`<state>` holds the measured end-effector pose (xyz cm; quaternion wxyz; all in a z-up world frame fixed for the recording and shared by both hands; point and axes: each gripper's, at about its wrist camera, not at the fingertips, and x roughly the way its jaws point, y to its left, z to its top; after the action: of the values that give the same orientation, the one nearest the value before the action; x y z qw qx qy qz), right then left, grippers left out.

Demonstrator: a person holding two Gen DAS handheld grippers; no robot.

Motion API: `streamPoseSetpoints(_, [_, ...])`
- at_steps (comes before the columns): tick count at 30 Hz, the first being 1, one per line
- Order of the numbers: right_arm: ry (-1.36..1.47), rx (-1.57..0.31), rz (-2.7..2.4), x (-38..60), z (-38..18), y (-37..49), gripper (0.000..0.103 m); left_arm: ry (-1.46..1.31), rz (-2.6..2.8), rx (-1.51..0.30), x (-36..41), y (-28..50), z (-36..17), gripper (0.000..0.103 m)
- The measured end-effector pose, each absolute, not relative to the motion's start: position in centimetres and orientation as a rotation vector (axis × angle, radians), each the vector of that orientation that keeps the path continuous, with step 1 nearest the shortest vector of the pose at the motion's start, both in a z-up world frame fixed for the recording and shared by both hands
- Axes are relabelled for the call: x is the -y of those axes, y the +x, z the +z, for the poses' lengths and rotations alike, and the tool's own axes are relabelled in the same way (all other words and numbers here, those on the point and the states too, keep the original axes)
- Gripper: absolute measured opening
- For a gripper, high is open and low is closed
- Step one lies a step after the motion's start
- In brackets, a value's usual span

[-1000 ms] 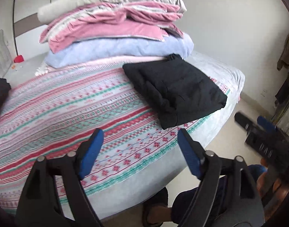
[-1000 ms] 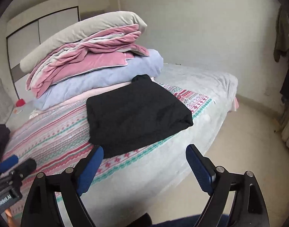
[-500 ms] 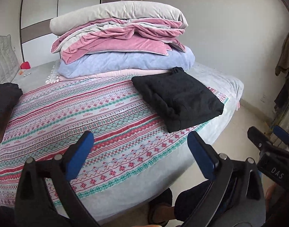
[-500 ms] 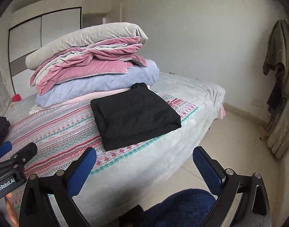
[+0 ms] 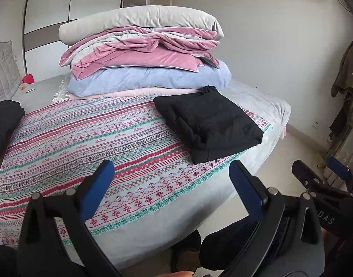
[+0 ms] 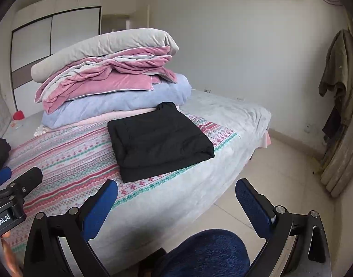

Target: Fold large clothes

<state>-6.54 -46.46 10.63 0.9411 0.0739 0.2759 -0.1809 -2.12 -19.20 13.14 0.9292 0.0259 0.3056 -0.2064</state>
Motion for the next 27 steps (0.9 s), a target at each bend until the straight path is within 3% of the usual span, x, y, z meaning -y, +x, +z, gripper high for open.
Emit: streamPoseSetpoints(27, [0.122,-0.597,-0.380,46.2,9.8,-5.3,0.103,0.061,-0.423,-0.692,19.7,-0.9,11.8,0.100])
